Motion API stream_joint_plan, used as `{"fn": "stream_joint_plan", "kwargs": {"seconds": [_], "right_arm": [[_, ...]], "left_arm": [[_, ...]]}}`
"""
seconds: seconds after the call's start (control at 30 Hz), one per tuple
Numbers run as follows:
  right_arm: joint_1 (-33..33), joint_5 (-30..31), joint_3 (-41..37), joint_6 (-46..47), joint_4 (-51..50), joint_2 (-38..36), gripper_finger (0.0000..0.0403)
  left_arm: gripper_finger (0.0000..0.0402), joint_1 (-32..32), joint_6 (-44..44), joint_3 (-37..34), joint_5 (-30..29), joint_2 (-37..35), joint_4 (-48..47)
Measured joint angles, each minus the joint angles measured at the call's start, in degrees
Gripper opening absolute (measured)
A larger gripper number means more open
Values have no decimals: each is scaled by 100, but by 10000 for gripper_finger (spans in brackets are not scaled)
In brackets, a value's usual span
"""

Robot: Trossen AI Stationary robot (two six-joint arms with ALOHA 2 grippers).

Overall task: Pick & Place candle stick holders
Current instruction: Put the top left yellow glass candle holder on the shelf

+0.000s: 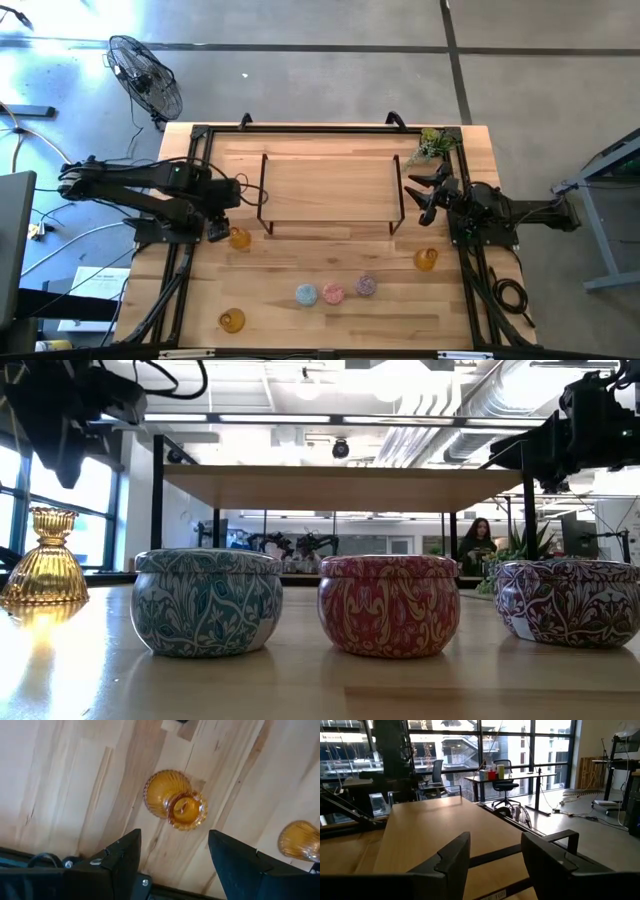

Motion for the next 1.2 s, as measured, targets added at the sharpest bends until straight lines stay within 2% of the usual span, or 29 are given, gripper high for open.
{"fn": "stream_joint_plan", "kwargs": {"seconds": [0.33,1.2], "right_arm": [[0,-7,0,-27,-35,0,170],[0,-7,2,-9,-61,0,172]], "left_arm": [[228,-2,380,-2,-88,-7,179],[242,0,146,-6,75,-7,149]]}}
